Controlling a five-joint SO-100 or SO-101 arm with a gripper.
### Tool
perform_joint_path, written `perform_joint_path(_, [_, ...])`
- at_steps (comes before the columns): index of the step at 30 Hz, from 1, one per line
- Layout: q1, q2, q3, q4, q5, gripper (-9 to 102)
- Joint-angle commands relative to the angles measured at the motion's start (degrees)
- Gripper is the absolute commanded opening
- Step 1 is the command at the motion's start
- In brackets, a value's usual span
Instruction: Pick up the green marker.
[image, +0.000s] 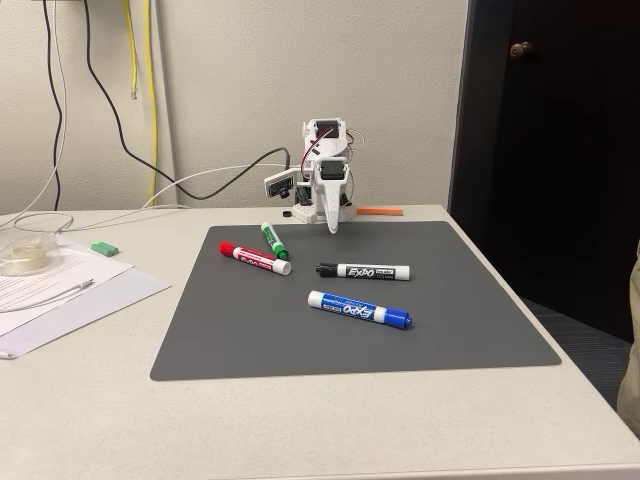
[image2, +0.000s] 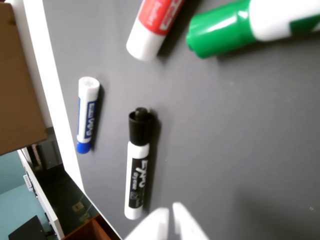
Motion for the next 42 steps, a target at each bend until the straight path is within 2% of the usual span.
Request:
perform_joint_path(1, [0.0, 0.4, -0.3, 0.1, 0.2, 0])
perform_joint_path(27, [0.0, 0.4, -0.2, -0.1, 0.0, 0])
perform_joint_path(31, [1.4, 0.4, 0.4, -5.5, 2.7, 0])
perform_joint_path(37, [9.6, 0.4, -2.5, -11.4, 7.9, 0])
perform_joint_path(42, [11.4, 0.4, -2.0, -21.2, -2.3, 0])
